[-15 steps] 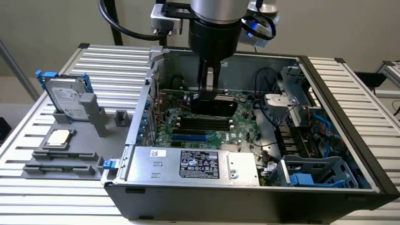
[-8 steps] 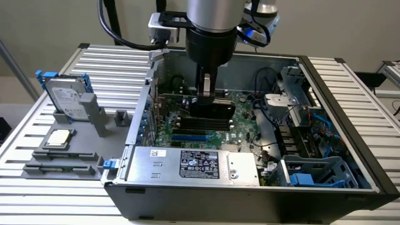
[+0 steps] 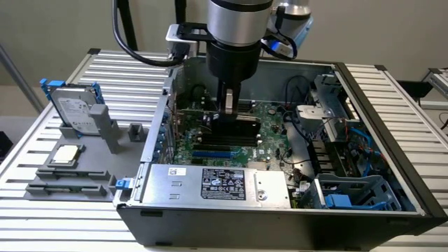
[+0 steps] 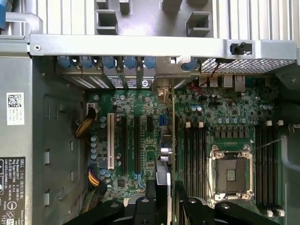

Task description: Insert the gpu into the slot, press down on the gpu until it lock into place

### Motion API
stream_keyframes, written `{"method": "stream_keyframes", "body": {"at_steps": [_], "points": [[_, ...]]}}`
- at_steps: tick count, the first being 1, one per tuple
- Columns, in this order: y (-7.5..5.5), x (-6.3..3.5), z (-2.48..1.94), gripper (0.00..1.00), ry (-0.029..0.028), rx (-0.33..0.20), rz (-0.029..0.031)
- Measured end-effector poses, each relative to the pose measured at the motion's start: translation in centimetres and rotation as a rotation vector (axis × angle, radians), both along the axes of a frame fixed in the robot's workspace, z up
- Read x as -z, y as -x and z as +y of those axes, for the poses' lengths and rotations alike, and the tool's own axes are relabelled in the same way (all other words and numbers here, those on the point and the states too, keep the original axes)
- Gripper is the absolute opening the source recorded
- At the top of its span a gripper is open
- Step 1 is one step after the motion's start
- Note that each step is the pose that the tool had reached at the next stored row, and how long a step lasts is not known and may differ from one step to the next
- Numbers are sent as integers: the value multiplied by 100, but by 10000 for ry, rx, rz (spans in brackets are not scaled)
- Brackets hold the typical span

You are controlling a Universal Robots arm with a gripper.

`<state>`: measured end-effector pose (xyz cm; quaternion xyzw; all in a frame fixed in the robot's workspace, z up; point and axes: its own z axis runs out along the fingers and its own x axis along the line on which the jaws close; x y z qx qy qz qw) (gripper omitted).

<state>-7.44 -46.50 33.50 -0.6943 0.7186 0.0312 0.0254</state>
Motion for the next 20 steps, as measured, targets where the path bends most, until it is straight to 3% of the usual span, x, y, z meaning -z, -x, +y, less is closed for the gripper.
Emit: {"method": "stream_keyframes", "body": {"at_steps": [7,20], "points": [[40,128,31,26,-1,-1,-10],[66,363,34,26,0,-1,-18]]}}
